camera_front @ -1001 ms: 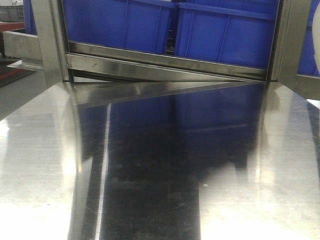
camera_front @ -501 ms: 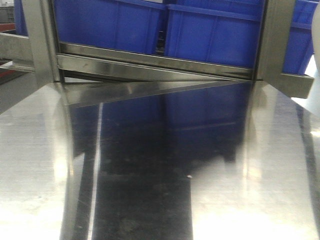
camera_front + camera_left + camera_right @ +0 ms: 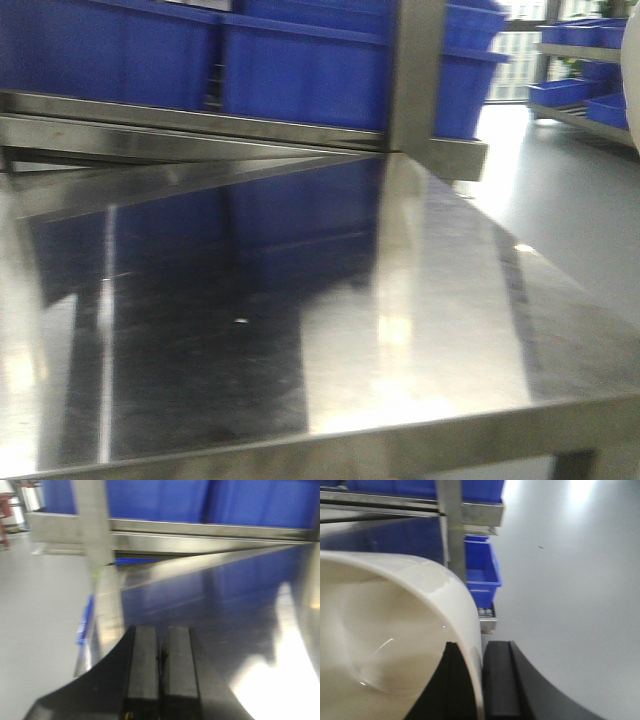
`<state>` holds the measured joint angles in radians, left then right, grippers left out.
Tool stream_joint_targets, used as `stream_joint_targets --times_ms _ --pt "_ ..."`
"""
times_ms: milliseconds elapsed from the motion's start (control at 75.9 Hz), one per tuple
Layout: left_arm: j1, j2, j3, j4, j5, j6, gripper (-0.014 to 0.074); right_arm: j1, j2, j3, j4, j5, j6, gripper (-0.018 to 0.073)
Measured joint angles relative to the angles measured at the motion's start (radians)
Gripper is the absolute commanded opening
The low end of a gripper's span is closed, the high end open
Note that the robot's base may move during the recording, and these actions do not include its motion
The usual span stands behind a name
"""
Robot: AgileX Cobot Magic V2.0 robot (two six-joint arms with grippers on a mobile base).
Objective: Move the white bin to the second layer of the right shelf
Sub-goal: 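Turn the base away from the table while holding the bin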
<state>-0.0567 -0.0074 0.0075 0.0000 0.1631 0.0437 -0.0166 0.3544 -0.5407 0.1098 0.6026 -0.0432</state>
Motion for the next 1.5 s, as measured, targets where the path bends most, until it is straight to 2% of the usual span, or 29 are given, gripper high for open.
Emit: stream_joint_targets --times_ms 1502 --pt "0.0 0.0 0.0 0.0 0.0 0.0 0.0085 0.0 0.0 0.0 0.0 0.0 0.0 0.0077"
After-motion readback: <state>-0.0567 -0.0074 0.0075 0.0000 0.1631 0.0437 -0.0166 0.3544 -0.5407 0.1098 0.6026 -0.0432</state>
